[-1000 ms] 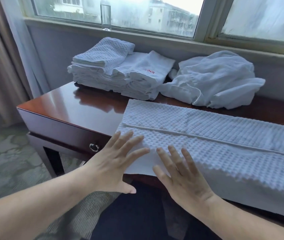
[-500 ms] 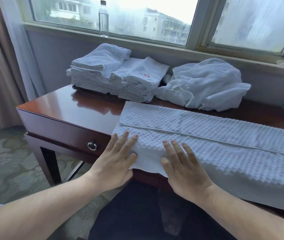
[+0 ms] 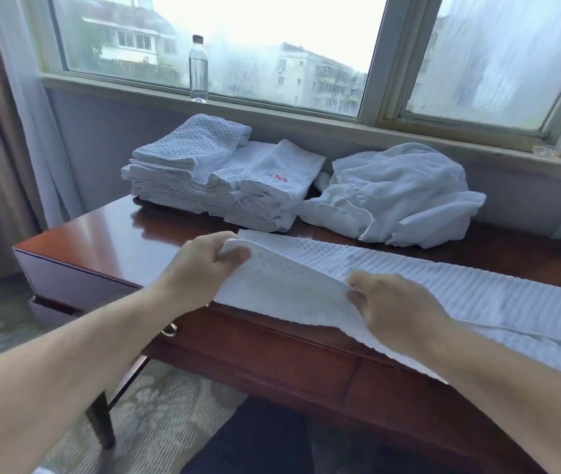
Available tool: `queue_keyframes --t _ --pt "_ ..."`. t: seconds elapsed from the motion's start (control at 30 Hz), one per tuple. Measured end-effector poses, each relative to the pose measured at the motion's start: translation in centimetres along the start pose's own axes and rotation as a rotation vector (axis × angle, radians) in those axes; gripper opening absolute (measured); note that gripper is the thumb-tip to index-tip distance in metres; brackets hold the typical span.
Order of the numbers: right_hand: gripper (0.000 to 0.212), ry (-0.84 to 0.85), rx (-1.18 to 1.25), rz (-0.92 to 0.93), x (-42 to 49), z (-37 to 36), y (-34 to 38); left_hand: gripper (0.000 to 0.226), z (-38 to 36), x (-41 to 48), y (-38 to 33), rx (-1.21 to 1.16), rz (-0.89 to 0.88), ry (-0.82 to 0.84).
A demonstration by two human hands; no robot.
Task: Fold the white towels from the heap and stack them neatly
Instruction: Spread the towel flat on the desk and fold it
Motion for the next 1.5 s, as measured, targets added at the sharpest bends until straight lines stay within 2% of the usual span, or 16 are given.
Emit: queue_keyframes --t 0.07,0.13,0.2,0.3,0.43,0.63,0.73,0.8,0.87,0.93,1.0,1.07,1.13,1.3,1.4,1.5 --pt "0.023 0.085 0.103 -0.088 2.6 0.9 -2.3 0.042 -0.4 2.9 -0.3 -0.045 0.064 0.001" --pt "0.037 0.092 0.168 -0.113 4.9 1.1 -4.5 0.045 -1.0 5.3 0.0 -0.078 0.139 0.001" --pt "0.046 0.139 0.222 -0.132 6.9 0.6 -6.6 0.045 -1.6 7.4 0.5 -0.027 0.207 -0.003" --pt "0.051 0.226 0.308 -0.129 9.3 -0.9 -9.3 0.036 -2.6 9.7 1.2 0.101 0.310 0.021" --pt "0.051 0.261 0.333 -0.117 11.4 -4.2 -11.5 0.047 -4.5 11.3 2.0 0.216 0.388 -0.028" --pt "0.048 0.156 0.328 -0.118 12.4 -7.3 -13.0 0.040 -6.2 11.3 2.1 0.519 0.391 -0.171" --pt "0.048 0.124 0.351 -0.128 12.7 -7.9 -13.3 0.032 -6.1 11.1 1.2 0.643 0.405 -0.172" --pt "0.048 0.099 0.345 -0.128 12.5 -8.0 -13.3 0.024 -6.2 10.9 0.3 0.752 0.306 -0.228" --pt "0.047 0.089 0.330 -0.120 12.1 -7.8 -13.3 0.025 -7.1 10.5 -1.2 0.757 0.106 -0.275" --pt "0.047 0.095 0.323 -0.124 11.5 -7.4 -13.5 0.031 -8.7 9.5 -3.5 0.576 -0.047 -0.148" --pt "0.051 0.113 0.337 -0.151 10.2 -6.8 -14.1 0.041 -11.3 8.5 -5.3 0.440 -0.058 0.104" --pt "0.057 0.141 0.366 -0.178 8.3 -6.1 -14.9 0.055 -13.6 7.9 -6.0 0.474 -0.028 0.301" --pt "0.060 0.167 0.387 -0.193 5.9 -5.2 -15.7 0.064 -14.7 7.8 -5.7 0.588 -0.022 0.396" --pt "0.055 0.172 0.300 -0.343 -1.0 -3.4 -17.8 0.079 -14.5 8.1 -4.8 0.706 -0.041 0.427" --pt "0.050 0.158 0.183 -0.467 -4.2 -2.7 -18.8 0.079 -14.5 8.0 -5.0 0.738 -0.038 0.427" --pt "0.046 0.224 0.104 -0.557 -6.9 -1.7 -20.3 0.080 -14.1 8.2 -4.8 0.771 -0.053 0.422"
Point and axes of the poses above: each hand's wrist, its own x-axis towards the middle knuckle, its own z-axis out of the back of the hand, y = z × x, the point moved 1 cm from there along x, towards the middle knuckle, and after that the axes turned 14 degrees about z, right-handed, at the moved point
